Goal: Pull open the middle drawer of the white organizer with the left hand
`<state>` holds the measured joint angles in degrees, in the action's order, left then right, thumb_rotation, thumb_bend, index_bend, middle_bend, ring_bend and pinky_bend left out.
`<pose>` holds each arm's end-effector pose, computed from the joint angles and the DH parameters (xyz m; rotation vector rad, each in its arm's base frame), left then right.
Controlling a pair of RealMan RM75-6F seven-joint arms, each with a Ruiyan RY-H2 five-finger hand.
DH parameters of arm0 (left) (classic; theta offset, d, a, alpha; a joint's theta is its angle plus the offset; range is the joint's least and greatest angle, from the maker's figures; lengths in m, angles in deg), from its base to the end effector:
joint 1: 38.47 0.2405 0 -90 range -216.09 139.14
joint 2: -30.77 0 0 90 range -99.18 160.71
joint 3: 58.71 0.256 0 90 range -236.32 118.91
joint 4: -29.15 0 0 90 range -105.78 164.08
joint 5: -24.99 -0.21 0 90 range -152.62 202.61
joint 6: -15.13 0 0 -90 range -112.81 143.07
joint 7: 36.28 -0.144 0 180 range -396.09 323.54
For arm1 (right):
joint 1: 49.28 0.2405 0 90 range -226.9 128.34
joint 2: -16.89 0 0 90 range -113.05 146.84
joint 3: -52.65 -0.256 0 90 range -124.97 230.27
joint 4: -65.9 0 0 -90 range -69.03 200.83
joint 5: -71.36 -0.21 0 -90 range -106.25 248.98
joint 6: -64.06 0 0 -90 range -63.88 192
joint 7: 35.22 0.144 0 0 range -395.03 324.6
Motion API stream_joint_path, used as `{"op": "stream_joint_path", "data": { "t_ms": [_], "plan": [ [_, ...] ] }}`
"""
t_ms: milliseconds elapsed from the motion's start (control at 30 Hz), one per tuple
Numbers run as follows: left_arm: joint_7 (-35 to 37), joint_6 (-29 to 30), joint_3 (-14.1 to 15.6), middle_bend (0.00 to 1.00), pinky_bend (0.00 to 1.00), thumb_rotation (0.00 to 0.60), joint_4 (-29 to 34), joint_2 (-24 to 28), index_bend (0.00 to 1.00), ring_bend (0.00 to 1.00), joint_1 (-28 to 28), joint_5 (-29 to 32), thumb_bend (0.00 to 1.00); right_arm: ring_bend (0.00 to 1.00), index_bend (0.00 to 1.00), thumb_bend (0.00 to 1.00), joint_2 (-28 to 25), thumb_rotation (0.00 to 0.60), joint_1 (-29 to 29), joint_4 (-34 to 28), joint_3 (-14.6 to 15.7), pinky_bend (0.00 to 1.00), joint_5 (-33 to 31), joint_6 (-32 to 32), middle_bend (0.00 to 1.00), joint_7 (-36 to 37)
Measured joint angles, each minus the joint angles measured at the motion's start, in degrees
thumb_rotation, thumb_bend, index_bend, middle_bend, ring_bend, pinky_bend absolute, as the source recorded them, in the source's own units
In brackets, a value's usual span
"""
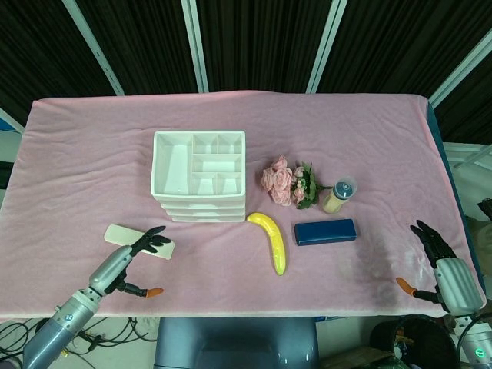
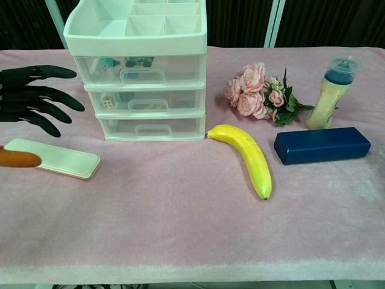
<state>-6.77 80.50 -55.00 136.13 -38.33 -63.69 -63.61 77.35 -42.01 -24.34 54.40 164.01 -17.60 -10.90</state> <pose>-0.1900 0.2153 0.0553 -1.6325 -1.7614 -1.3375 -0.3123 -0.1761 0.1585 1.4468 -1.2148 1.1117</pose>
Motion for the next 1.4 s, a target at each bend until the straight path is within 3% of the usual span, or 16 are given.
{"op": "stream_joint_path", "data": {
  "t_ms": [100,333,767,1400],
  "plan": [
    [-3.91,-1.10,-2.25,0.72,0.62,0.600,0.24,-2.61,0.00,0.66,-0.80,3.92,0.25,0.01,0.00,0.13,-0.02,0.600,-0.02,-0.06,0.02,0.15,0.08,-0.07,0.00,0.16],
    [-10.96,-3.64,-6.69,0.86,0.69,0.600,-0.30,-8.98,0.00,0.79,-3.04,12.37,0.27,0.01,0.00,0.13,-0.07,0.600,-0.06,-0.16,-0.01,0.15,0.05,-0.13,0.00,0.83],
    [-15.34,-9.67,-12.58,0.87,0.69,0.600,-1.80,-15.86,0.00,0.80,-7.28,25.14,0.27,0.01,0.00,0.13,-0.08,0.600,-0.02,-0.15,-0.05,0.15,0.01,-0.01,0.00,1.58],
    [-15.59,-12.94,-16.21,0.87,0.69,0.600,-3.87,-19.54,0.00,0.80,-10.29,28.97,0.27,0.01,0.00,0.13,-0.06,0.600,0.00,-0.20,-0.13,0.15,-0.17,0.19,0.00,1.48]
  ]
}}
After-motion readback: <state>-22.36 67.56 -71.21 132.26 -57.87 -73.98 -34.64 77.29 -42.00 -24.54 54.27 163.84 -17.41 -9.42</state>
